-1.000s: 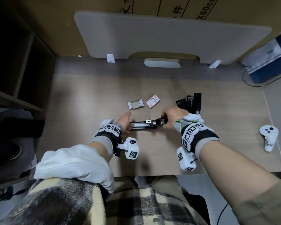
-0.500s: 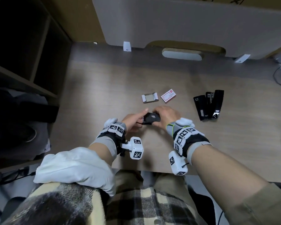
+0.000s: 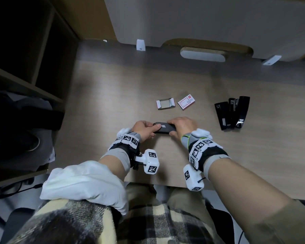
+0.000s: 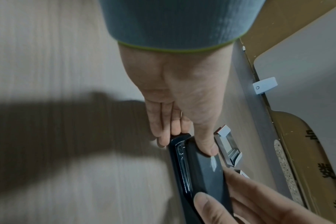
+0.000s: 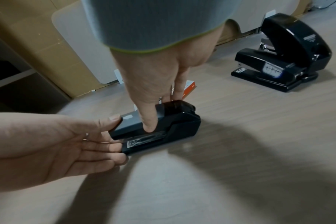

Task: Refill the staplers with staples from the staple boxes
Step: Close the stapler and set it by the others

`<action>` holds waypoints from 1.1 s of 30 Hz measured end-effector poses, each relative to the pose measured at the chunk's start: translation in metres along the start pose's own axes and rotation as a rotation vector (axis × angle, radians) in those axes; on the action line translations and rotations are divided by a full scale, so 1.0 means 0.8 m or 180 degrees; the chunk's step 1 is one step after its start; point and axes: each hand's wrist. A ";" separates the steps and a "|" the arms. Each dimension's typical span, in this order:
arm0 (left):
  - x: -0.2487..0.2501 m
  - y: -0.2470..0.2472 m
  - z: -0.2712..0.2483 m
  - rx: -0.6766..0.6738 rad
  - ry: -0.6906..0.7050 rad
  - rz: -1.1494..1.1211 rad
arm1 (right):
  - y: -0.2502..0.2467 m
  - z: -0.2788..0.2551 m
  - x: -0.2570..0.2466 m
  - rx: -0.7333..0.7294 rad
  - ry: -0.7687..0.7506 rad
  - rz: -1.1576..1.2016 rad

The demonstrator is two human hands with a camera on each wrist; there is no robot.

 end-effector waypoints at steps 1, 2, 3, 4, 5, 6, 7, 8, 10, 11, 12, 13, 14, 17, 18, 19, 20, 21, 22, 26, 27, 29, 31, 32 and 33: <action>0.000 0.001 -0.001 0.0030 -0.0003 -0.0009 | 0.000 0.001 0.000 0.0000 -0.0005 0.0005; 0.001 0.000 -0.001 0.0041 -0.0016 -0.0033 | 0.000 0.001 0.001 0.0014 -0.0013 0.0003; 0.001 -0.001 0.000 0.0042 -0.0036 -0.0051 | 0.000 0.001 0.002 0.0036 -0.0012 0.0006; 0.001 -0.002 0.001 0.0033 -0.0061 -0.0033 | 0.000 0.000 0.003 0.0076 -0.0002 0.0013; 0.002 -0.003 0.000 0.0013 -0.0086 -0.0001 | 0.000 -0.002 0.003 0.0117 0.0022 0.0029; 0.003 -0.004 -0.002 -0.0011 -0.0084 0.0012 | -0.002 -0.004 0.002 0.0154 0.0068 0.0049; 0.007 -0.006 -0.006 -0.0035 -0.0084 0.0019 | -0.004 -0.007 0.001 0.0184 0.0126 0.0078; 0.011 -0.006 -0.010 -0.0054 -0.0097 -0.0003 | -0.005 -0.010 0.001 0.0208 0.0190 0.0122; 0.020 -0.006 -0.015 -0.0080 -0.0203 -0.0124 | -0.007 -0.014 0.003 0.0200 0.0295 0.0212; 0.024 -0.006 -0.017 -0.0084 -0.0293 -0.0203 | -0.007 -0.016 0.005 0.0148 0.0348 0.0230; 0.030 -0.005 -0.019 -0.0089 -0.0376 -0.0256 | -0.008 -0.019 0.010 0.0089 0.0424 0.0240; 0.037 -0.002 -0.021 -0.0090 -0.0445 -0.0271 | -0.009 -0.023 0.016 0.0037 0.0522 0.0254; 0.043 0.000 -0.022 -0.0097 -0.0488 -0.0252 | -0.010 -0.027 0.022 0.0018 0.0637 0.0274; 0.057 0.018 -0.026 -0.0183 -0.0471 -0.0157 | -0.011 -0.045 0.047 0.0098 0.1006 0.0382; 0.060 0.025 -0.027 -0.0235 -0.0444 -0.0103 | -0.012 -0.050 0.056 0.0159 0.1121 0.0419; 0.063 0.032 -0.028 -0.0285 -0.0412 -0.0042 | -0.013 -0.055 0.064 0.0211 0.1236 0.0463; 0.068 0.041 -0.029 -0.0322 -0.0378 0.0018 | -0.016 -0.060 0.073 0.0250 0.1356 0.0516; 0.073 0.050 -0.031 -0.0346 -0.0340 0.0068 | -0.019 -0.063 0.082 0.0286 0.1475 0.0558; 0.076 0.056 -0.031 -0.0357 -0.0305 0.0105 | -0.022 -0.064 0.088 0.0331 0.1575 0.0566; 0.095 0.086 -0.037 -0.0380 -0.0150 0.0248 | -0.032 -0.058 0.121 0.0498 0.1896 0.0631; 0.099 0.091 -0.037 -0.0377 -0.0121 0.0273 | -0.034 -0.055 0.126 0.0544 0.1954 0.0668; 0.105 0.101 -0.034 -0.0352 -0.0073 0.0318 | -0.038 -0.045 0.138 0.0668 0.2056 0.0746; 0.107 0.107 -0.029 -0.0325 -0.0058 0.0343 | -0.041 -0.031 0.147 0.0810 0.2094 0.0840; 0.109 0.111 -0.027 -0.0313 -0.0079 0.0361 | -0.044 -0.023 0.152 0.0854 0.2101 0.0881; 0.112 0.116 -0.024 -0.0280 -0.0089 0.0357 | -0.046 -0.014 0.159 0.0867 0.2078 0.0888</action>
Point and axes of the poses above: each hand's wrist, its own z-axis towards the middle knuckle, its own y-axis out of the palm, x = y × z, and after that the axes turned 7 degrees about x, right-handed
